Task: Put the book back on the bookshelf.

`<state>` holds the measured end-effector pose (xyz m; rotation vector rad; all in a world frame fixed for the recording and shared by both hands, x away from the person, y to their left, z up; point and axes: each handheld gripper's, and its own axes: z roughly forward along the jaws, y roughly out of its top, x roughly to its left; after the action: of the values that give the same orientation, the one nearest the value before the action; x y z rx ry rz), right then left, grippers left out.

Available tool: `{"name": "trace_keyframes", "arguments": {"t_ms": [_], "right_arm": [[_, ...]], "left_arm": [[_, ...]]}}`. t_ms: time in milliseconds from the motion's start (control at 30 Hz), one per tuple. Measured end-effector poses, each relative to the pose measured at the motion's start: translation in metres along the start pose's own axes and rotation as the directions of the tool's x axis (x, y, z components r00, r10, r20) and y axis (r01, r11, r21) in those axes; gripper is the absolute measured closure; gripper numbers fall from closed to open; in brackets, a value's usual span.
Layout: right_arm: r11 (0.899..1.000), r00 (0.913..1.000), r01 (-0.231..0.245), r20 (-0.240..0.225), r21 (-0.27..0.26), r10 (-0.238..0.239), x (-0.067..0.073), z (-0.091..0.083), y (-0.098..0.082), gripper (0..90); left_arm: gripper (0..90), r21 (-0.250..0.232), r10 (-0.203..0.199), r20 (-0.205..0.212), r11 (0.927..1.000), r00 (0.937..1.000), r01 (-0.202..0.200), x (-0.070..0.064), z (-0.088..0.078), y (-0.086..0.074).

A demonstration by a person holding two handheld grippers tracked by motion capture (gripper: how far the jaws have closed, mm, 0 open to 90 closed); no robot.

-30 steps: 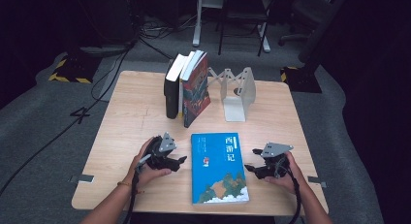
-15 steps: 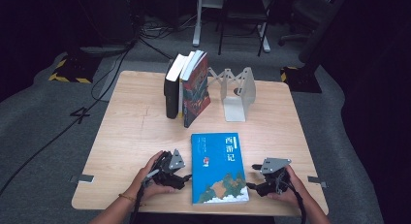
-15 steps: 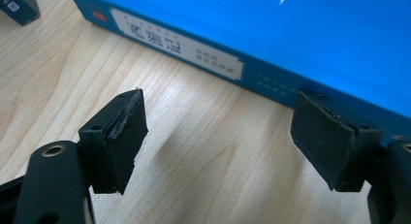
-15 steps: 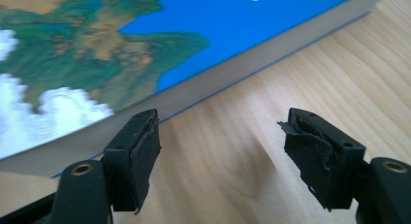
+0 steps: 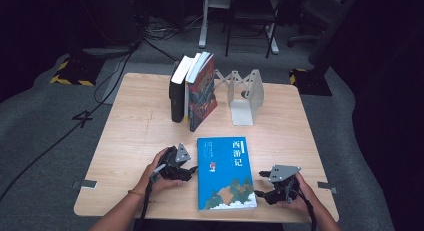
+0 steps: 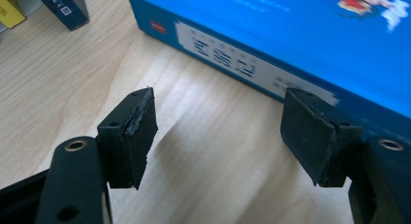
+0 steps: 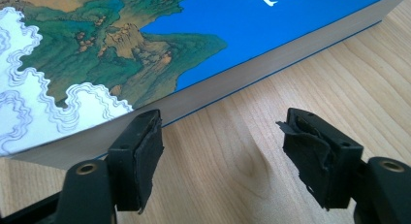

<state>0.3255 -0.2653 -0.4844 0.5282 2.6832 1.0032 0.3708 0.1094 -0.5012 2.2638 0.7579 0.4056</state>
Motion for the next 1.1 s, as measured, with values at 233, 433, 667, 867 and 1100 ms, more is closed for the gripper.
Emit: {"name": "trace_keyframes", "arguments": {"t_ms": [233, 433, 667, 867, 1100], "right_arm": [[1.000, 0.9994, -0.012, -0.034, -0.008, 0.012, 0.000, 0.001, -0.001, 30.1], [1.000, 0.9991, -0.024, -0.034, -0.017, 0.024, 0.004, 0.002, 0.002, 25.2], [0.997, 0.9983, -0.057, -0.012, -0.052, 0.056, 0.008, 0.002, 0.006, 25.1], [0.999, 0.9992, -0.039, -0.013, -0.034, 0.038, 0.008, 0.002, 0.003, 25.6], [1.000, 0.9996, -0.025, -0.012, -0.013, 0.025, 0.008, 0.002, 0.001, 26.2]], "left_arm": [[36.9, 0.000, -0.002, -0.011, 1.0000, 0.9999, 0.002, 0.006, 0.014, 0.014], [42.5, -0.002, 0.006, -0.009, 1.0000, 0.9999, -0.006, 0.009, 0.026, 0.027], [25.9, 0.017, -0.026, -0.002, 0.9995, 0.9997, 0.026, 0.015, 0.027, 0.026], [22.9, 0.002, 0.006, 0.001, 1.0000, 1.0000, -0.006, 0.004, 0.010, 0.008], [16.6, 0.024, -0.039, 0.073, 0.9990, 0.9966, 0.037, 0.001, -0.004, -0.009]]}}
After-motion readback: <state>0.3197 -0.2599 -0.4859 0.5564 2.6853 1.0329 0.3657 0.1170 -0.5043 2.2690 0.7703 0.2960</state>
